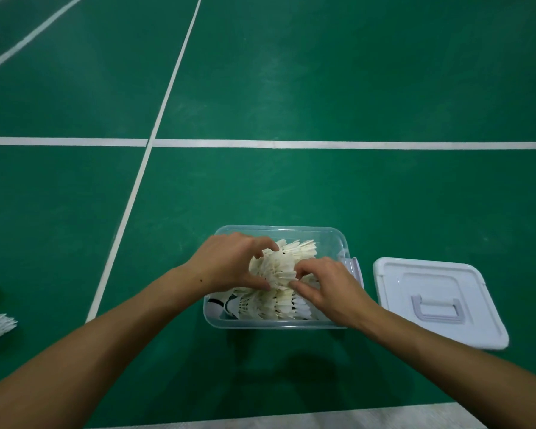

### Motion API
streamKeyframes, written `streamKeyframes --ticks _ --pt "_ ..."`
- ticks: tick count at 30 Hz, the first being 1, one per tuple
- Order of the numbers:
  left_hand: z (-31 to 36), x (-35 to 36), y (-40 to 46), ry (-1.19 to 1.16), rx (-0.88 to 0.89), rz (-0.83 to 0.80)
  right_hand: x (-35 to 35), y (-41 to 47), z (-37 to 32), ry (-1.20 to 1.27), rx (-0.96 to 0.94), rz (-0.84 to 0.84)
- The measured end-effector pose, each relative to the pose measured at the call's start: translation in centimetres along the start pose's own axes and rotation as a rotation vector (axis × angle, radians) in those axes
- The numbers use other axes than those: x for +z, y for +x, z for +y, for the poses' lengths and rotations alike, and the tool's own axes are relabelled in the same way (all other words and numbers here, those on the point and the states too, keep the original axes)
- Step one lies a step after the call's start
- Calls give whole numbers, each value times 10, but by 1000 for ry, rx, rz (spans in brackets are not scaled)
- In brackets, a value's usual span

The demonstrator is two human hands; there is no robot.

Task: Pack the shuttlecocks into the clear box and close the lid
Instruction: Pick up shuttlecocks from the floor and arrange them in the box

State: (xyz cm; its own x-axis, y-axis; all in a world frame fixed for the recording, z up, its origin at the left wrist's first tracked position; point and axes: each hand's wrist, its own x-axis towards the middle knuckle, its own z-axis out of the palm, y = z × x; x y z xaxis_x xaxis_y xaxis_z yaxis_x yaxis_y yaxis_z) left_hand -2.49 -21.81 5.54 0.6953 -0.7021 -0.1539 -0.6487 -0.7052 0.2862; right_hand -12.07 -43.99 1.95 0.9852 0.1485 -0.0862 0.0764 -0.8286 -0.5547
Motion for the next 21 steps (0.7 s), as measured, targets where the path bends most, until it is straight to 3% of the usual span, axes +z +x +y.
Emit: streamKeyframes --ticks 4,10,13,16,21 --pt "-7 -19 -11 -226 33 51 -15 -5 2 71 5 -52" --pt "-3 -47 -19 -590 258 224 -54 -4 -15 93 -69 150" --pt "8 -51 -13 -713 328 241 -56 3 -40 258 -158 18" --pt "17 -54 -9 -755 375 280 -51 8 -57 396 -198 -93" --pt "19 -48 -3 -696 341 367 -51 10 -56 472 -237 -54"
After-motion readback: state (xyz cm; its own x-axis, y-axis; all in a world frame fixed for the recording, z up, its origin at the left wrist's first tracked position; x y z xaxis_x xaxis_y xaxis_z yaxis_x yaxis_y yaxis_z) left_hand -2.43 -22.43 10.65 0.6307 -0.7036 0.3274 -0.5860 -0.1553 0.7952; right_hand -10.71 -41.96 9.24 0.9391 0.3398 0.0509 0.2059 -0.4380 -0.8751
